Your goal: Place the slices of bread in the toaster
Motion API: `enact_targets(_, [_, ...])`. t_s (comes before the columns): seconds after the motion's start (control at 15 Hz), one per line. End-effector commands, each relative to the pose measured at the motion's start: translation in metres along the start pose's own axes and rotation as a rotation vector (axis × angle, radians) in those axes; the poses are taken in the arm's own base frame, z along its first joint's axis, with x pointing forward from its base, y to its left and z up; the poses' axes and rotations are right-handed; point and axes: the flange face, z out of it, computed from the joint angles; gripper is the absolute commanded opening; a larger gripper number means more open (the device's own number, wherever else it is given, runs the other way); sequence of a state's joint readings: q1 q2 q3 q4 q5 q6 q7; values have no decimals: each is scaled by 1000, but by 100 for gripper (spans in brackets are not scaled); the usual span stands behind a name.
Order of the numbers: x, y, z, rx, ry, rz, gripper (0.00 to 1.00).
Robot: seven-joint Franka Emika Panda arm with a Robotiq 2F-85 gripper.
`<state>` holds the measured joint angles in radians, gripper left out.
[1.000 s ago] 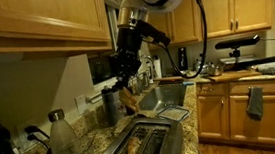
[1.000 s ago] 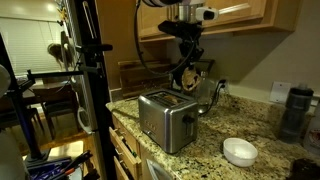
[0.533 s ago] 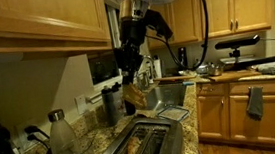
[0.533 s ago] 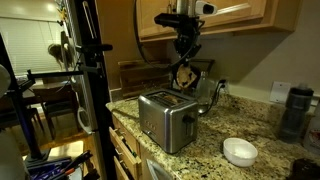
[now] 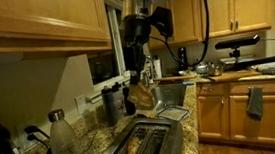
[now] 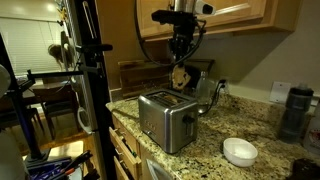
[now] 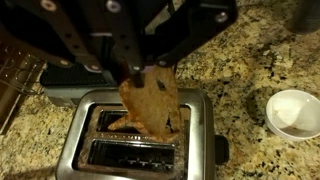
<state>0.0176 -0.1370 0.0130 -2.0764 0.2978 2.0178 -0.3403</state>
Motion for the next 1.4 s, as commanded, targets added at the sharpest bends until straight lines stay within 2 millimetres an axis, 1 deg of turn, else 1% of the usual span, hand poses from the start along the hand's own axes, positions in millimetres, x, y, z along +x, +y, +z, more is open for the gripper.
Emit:
enact_targets(0.0, [-6,0,0,33,-41,-79,11])
enact_targets(0.27, [-4,-8,11,53,-79,-210,11])
enact_targets(0.47, [-2,-14,22,65,-109,-294,11])
enact_targets(0.8, [2,-18,37,75,-141,-395,10])
enact_targets(1.07, [7,-21,43,77,-168,-475,10])
enact_targets(1.33, [14,-32,44,83,-196,-536,9])
